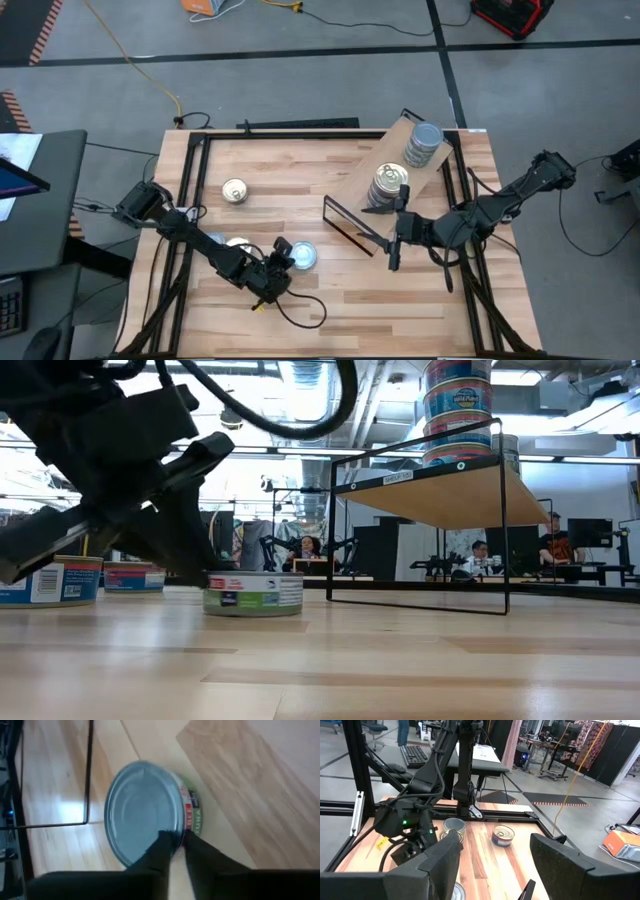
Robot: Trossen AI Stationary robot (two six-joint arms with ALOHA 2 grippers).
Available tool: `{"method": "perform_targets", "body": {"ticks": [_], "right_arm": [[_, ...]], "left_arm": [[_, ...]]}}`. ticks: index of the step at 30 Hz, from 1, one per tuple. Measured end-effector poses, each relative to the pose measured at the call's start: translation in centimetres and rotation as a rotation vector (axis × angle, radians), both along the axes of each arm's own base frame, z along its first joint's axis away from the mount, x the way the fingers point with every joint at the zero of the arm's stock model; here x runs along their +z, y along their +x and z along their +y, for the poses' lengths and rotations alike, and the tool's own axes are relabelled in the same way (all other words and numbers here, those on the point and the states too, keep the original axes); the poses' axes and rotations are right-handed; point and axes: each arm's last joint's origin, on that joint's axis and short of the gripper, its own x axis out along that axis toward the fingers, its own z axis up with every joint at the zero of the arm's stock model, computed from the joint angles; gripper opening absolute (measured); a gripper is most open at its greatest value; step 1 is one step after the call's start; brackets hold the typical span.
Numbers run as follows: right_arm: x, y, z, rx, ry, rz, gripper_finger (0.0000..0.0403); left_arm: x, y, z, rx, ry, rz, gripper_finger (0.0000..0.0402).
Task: Stack canned seafood by type on shelf
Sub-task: Stack the green tuna can on the shelf
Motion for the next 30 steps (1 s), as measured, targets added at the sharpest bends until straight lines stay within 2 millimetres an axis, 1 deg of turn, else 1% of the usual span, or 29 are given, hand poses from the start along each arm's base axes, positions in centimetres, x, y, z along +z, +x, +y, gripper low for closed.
{"method": "perform_targets", "body": {"ticks": [1, 2, 6, 13, 20, 24, 27, 30], "right_arm": [[0.0, 0.0, 0.0, 0.0, 0.0, 0.0, 0.0272], [0.0, 0.0, 0.0, 0.0, 0.0, 0.0, 0.0272], [0.0, 0.0, 0.0, 0.0, 0.0, 0.0, 0.0272], [0.0, 0.0, 0.0, -0.001, 0.01, -0.003, 0.0272], [0.0, 0.0, 0.0, -0.002, 0.015, -0.004, 0.0272], [0.0, 0.0, -0.1, -0.004, 0.015, -0.003, 0.0272], [0.0, 0.0, -0.1, -0.006, 0.016, -0.004, 0.0272], [0.0, 0.0, -0.1, -0.006, 0.017, -0.004, 0.0272]], "left_arm": [[0.0, 0.0, 0.0, 0.007, -0.009, 0.003, 0.0022], [0.0, -0.1, 0.0, 0.014, -0.013, 0.004, 0.0012], [-0.1, -0.2, 0.0, 0.034, -0.027, 0.006, 0.0003], [-0.3, -0.5, 0.1, 0.088, -0.063, 0.011, 0.0001], [-0.4, -1.1, -0.7, 0.082, -0.089, 0.028, 0.0], [-1.0, -1.8, -1.1, 0.064, -0.099, 0.074, 0.0001], [-0.7, -1.8, -1.4, 0.077, -0.104, 0.043, 0.0001], [-0.4, -1.8, -1.6, 0.078, -0.111, 0.057, 0.0001]]}}
